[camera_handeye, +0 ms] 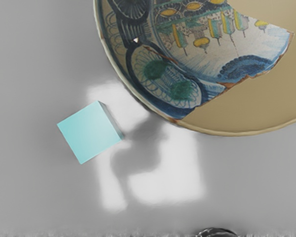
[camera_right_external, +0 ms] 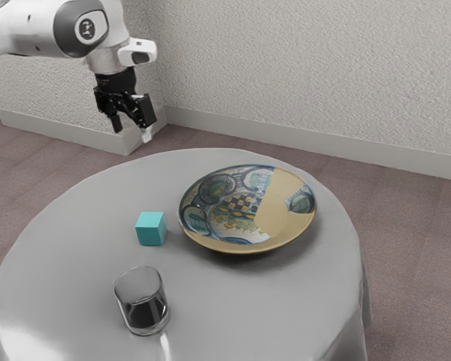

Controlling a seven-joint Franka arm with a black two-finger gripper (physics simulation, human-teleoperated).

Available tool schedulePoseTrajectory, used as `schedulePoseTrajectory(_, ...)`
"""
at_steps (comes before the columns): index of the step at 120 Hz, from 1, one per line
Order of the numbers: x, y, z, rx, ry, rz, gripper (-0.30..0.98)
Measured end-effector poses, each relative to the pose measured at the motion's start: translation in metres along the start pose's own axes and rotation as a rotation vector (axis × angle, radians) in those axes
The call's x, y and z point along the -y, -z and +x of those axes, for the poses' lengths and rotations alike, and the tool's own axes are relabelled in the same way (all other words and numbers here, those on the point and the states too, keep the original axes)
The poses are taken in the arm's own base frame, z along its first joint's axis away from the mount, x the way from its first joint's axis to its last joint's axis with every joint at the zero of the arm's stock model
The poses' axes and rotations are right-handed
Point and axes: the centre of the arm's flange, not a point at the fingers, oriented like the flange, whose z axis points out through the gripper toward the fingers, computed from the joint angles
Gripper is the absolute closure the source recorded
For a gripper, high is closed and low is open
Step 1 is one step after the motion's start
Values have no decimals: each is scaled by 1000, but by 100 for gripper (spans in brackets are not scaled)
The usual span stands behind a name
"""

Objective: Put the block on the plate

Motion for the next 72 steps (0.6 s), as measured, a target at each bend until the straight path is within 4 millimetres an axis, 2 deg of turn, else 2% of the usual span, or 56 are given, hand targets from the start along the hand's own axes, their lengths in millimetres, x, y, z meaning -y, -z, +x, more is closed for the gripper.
schedulePoseTrajectory(26,0,-2,-1,11,3,-1,0)
schedulePoseTrajectory(47,-2,-40,-31,103,9,-34,0)
schedulePoseTrajectory(72,7,-79,-33,130,-131,-16,0)
